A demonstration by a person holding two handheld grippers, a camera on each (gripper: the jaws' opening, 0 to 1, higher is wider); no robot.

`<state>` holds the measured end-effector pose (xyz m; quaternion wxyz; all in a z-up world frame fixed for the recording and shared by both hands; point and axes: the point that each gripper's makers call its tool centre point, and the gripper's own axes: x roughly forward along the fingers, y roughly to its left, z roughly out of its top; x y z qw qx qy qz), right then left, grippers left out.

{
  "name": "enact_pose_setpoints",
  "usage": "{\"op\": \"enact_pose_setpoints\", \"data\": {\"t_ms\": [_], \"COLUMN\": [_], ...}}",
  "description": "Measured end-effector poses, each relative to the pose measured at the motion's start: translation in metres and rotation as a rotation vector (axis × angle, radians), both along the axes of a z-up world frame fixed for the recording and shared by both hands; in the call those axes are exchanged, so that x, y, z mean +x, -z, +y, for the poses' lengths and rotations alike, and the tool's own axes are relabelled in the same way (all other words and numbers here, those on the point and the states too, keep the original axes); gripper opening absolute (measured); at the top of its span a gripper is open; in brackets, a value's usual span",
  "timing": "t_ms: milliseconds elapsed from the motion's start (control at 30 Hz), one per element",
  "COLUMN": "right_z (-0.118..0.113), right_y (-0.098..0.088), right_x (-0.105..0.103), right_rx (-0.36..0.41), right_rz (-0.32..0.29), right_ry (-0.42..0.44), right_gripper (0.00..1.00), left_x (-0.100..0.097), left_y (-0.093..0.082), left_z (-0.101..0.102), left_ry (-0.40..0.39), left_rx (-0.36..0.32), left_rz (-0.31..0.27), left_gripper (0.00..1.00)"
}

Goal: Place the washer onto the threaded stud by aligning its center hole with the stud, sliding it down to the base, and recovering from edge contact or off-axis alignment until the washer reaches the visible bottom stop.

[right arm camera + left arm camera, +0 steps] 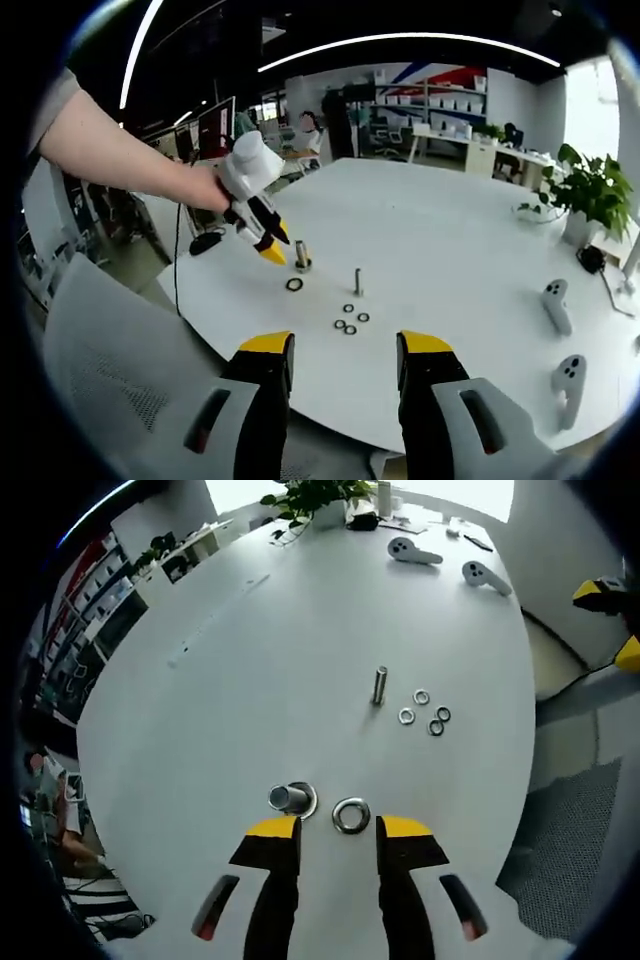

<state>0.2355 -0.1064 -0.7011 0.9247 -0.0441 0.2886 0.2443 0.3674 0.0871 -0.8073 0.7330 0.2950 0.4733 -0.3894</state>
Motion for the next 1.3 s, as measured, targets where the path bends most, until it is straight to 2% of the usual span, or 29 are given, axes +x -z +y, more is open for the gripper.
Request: {"op": "enact_pose_setpoints", "data": {"t_ms": [267,400,767,1000,1167,1300], "right_z": [0.000,-0.001,-0.003,-0.003,-0.002,-0.002], "right_y": [0.001,0.001,0.001,0.001,0.001,0.001], "right_x": [0.000,0.000,0.001,0.001,0.001,0.001], "right_rx": [-0.004,-0.003,-0.004,-0.001,0.000,0.002], "right_rz": [0.002,0.001,-0.002,-0.001,0.000,0.004], "right_ry": [-0.001,0.005,0.011,0.010,0.010,0.008], "right_gripper": [0.43,0.43,0.43,0.43,0.43,0.43], "left_x": [-0.011,-0.011,-0.006,-0.007,-0.005,-0.004], "left_y": [0.035,0.047,0.056,0.061,0.060,0.060], "left_z": [0.000,-0.002,-0.004,-0.005,-0.003,-0.003], "left_ry": [-0.082,-0.102,-0.133,-0.124,-0.112,-0.112], "left_rx": [0.015,0.019,0.028,0.047,0.068,0.082], "left_rz": [0.085,0.107,0.126,0.133,0.121,0.138], "left_gripper": [0.28,0.28,0.28,0.27,0.22,0.21]}}
